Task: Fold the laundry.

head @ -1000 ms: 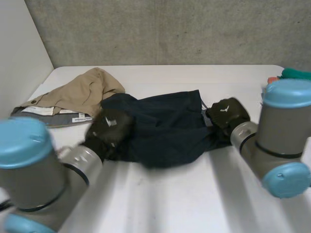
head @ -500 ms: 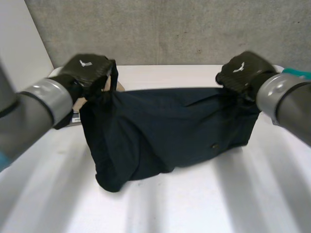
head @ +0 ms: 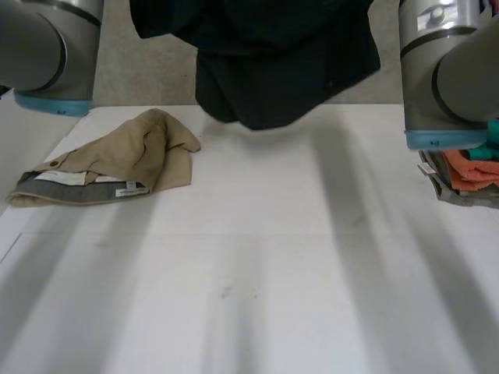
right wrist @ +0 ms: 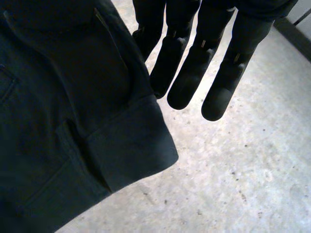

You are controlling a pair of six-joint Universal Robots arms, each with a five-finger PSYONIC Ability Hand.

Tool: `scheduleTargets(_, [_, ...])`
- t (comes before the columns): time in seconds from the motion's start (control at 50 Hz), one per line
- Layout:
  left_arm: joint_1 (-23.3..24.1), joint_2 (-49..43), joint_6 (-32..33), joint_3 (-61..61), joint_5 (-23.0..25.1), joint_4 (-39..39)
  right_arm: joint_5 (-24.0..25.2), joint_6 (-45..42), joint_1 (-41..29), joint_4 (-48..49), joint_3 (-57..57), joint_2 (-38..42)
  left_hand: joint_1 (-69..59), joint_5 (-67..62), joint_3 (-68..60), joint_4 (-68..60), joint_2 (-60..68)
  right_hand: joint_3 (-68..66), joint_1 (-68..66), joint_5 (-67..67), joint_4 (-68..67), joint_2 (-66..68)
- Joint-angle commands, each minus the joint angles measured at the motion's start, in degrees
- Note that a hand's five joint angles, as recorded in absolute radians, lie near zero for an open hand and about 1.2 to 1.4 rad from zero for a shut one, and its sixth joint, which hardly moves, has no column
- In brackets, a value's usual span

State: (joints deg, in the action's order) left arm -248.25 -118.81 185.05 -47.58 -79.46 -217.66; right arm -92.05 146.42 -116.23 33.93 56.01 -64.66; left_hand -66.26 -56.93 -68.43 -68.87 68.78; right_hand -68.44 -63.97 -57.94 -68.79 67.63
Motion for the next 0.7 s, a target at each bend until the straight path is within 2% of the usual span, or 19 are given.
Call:
scheduleTargets(0.02, [-0.04,1.2,0.4,-12.42,0.62,8.73,0.73,-0.26,0.57,-7.02,7.7,0.15,-13.74,-13.07,-11.57,-11.13,11.22,-11.56,-16.03,-12.06,-11.21,12.37])
scheduleTargets(0.1, [0.4,3.23,0.4,-22.28,2.11,11.11,1.7,-0.44,0.92,-13.96,11.31,1.37,-13.74,-13.07,-11.57,-11.13,11.22,-11.56,-16.03,-12.06,-11.21,12.37])
scheduleTargets(0.24, [0.75,3.93,0.75,-38.08,8.08,14.88,2.4,-1.05,0.92,-24.86,19.03,6.55,-13.74,-13.07,-11.57,-11.13,11.22,-11.56,-16.03,-12.06,-11.21,12.37])
scheduleTargets(0.3, [0.84,4.2,1.71,-41.71,8.35,18.05,2.49,-2.1,0.92,-27.33,22.21,6.74,-13.74,-13.07,-11.57,-11.13,11.22,-11.56,-16.03,-12.06,-11.21,12.37])
scheduleTargets(0.38, [0.84,7.44,6.01,-45.93,8.35,29.1,2.49,-5.0,1.01,-30.93,28.36,5.86,-13.74,-13.07,-11.57,-11.13,11.22,-11.56,-16.03,-12.06,-11.21,12.37])
scheduleTargets(0.4, [0.84,10.06,8.72,-46.89,8.44,35.31,2.4,-7.36,0.92,-33.12,30.81,4.55,-13.74,-13.07,-11.57,-11.13,11.22,-11.56,-16.03,-12.06,-11.21,12.37])
scheduleTargets(0.44, [0.84,12.71,11.81,-47.95,8.44,41.93,2.14,-10.36,0.92,-36.55,33.28,1.22,-13.74,-13.07,-11.57,-11.13,11.22,-11.56,-16.03,-12.06,-11.21,12.37])
scheduleTargets(0.46, [0.84,13.94,13.65,-48.74,8.35,45.18,2.05,-12.11,1.01,-38.83,34.42,-0.97,-13.74,-13.07,-11.57,-11.13,11.22,-11.56,-16.03,-12.06,-11.21,12.37])
scheduleTargets(0.48, [0.93,16.56,16.45,-49.79,8.27,52.0,1.96,-15.69,1.1,-44.16,37.04,-5.17,-13.74,-13.07,-11.57,-11.13,11.22,-11.56,-16.03,-12.06,-11.21,12.37])
scheduleTargets(0.52, [1.01,19.3,19.54,-50.94,8.26,58.81,1.88,-19.05,1.45,-50.33,39.52,-8.89,-13.74,-13.07,-11.57,-11.13,11.22,-11.56,-16.03,-12.06,-11.21,12.37])
scheduleTargets(0.54, [1.1,20.71,21.12,-51.56,8.26,62.06,1.96,-21.51,1.97,-56.46,41.71,-12.3,-13.74,-13.07,-11.57,-11.13,11.22,-11.56,-16.03,-12.06,-11.21,12.37])
scheduleTargets(0.56, [1.63,23.5,24.18,-52.78,8.44,68.36,2.4,-22.31,2.32,-59.21,42.69,-14.07,-13.74,-13.07,-11.57,-11.13,11.22,-11.56,-16.03,-12.06,-11.21,12.37])
scheduleTargets(0.62, [3.03,28.08,30.6,-54.37,8.79,78.39,3.97,-23.64,3.12,-64.94,44.54,-20.04,-13.74,-13.07,-11.57,-11.13,11.22,-11.56,-16.03,-12.06,-11.21,12.37])
scheduleTargets(0.66, [3.56,29.24,33.6,-54.29,8.88,80.98,5.91,-23.73,3.03,-64.87,45.15,-22.25,-13.74,-13.07,-11.57,-11.13,11.22,-11.56,-16.03,-12.06,-11.21,12.37])
scheduleTargets(0.7, [3.83,29.34,36.59,-53.5,8.53,80.21,8.36,-23.73,3.12,-64.25,45.6,-23.06,-13.74,-13.07,-11.57,-11.13,11.22,-11.56,-16.03,-12.06,-11.21,12.37])
